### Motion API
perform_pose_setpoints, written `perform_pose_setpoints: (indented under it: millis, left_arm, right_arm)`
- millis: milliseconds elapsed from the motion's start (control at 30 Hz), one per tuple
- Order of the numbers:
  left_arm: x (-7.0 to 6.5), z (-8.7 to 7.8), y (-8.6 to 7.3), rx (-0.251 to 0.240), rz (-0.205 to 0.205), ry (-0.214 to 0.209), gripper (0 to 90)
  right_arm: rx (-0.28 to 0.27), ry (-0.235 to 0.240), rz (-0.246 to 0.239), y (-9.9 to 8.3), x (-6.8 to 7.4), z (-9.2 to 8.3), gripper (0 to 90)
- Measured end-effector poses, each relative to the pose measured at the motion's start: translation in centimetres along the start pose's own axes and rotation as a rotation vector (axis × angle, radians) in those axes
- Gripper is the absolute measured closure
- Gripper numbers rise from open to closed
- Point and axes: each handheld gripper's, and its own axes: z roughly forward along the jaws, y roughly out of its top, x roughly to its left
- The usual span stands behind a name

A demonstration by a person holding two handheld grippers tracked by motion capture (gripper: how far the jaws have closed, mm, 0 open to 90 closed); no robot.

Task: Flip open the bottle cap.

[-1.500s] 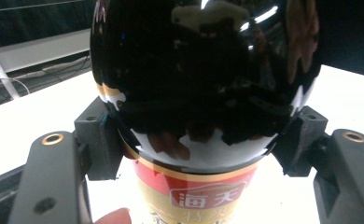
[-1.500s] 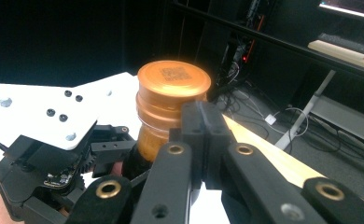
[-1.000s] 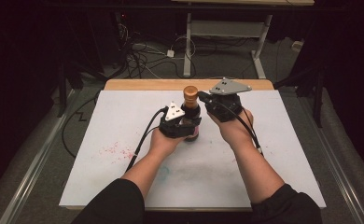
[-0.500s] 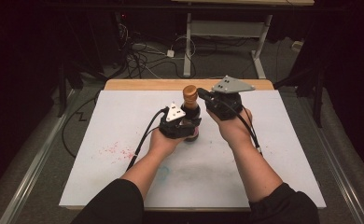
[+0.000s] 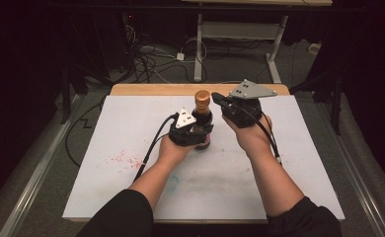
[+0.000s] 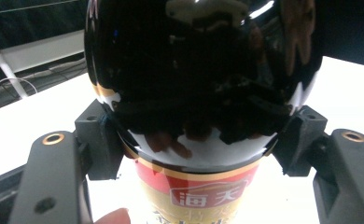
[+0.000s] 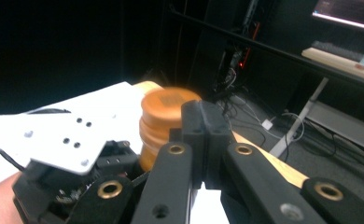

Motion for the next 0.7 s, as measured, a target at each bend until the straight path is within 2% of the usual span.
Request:
perform_pose_setpoints:
  millis: [233,700]
  left_arm:
    - [0.0,0.0,0.0,-0.002,-0.004,0.001,29.0]
    - [-0.1,0.0,-0.1,-0.003,-0.001,0.000,29.0]
  right_arm:
    - [0.015,-0.002,0.017,-1.1,-0.5,-0.1,90.0]
    - [0.049,0.016,0.009,-1.7,-0.1,0.7,90.0]
